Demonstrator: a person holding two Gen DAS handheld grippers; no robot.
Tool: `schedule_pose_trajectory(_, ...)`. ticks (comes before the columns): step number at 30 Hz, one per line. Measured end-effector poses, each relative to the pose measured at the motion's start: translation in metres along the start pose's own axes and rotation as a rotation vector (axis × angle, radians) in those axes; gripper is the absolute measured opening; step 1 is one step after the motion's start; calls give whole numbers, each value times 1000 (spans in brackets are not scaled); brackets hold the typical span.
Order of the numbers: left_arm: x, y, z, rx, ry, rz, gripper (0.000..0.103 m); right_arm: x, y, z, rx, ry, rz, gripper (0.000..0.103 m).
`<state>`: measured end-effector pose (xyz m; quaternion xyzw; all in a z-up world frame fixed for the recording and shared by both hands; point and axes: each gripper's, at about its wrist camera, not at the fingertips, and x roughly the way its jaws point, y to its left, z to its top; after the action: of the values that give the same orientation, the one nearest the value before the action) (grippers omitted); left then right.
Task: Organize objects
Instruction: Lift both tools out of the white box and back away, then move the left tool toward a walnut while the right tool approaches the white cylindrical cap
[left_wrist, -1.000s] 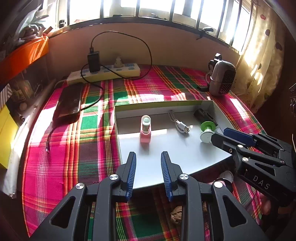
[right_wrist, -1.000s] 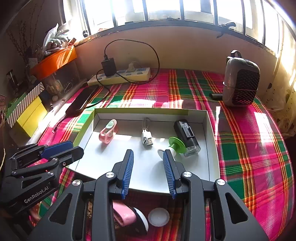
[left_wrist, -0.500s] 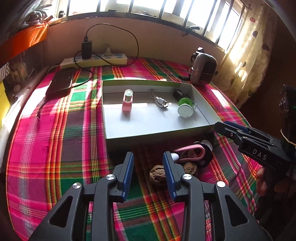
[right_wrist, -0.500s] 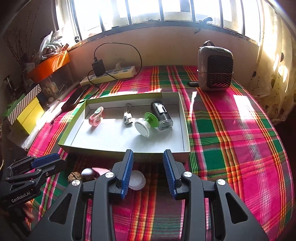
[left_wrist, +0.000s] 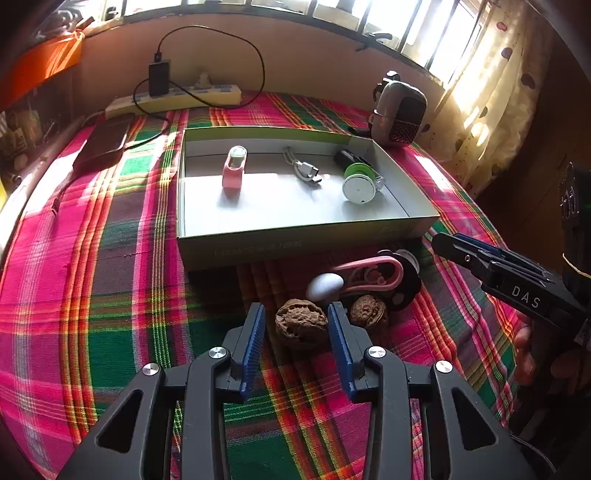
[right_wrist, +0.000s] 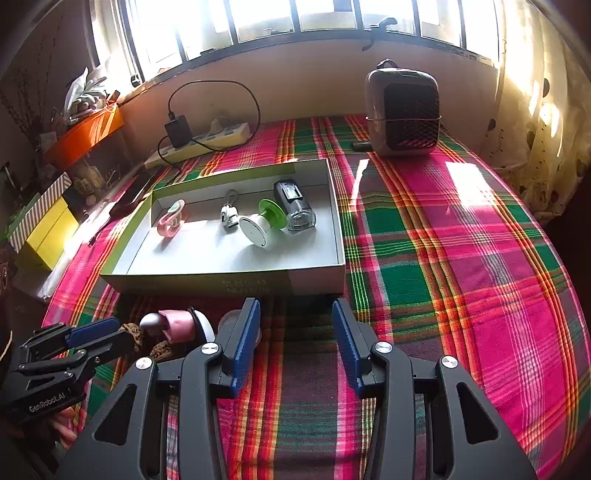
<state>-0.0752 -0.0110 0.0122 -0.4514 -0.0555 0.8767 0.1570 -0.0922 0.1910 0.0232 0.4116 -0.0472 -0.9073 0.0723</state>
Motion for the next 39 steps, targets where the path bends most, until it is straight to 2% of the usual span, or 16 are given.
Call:
schedule_pose_trajectory(7,9,-2,0,-3,24,16,34,4,0,-2,-1,12,11,42)
schedule_pose_trajectory(15,8,7,2,-31,14,24,34,16,3,-5,-20,45,29,42)
schedule_pose_trajectory(25,7,16,2,-47,6,32,34,20,12,-6,-43,47,76,44)
schedule_pose_trajectory(30,6,16,2,-43,6,34,34,23,25,-7,-80,55,93,48)
schedule_pose_trajectory(39,6,15,2,-42,5,36,34,34,32,-10,-101,87,79,48)
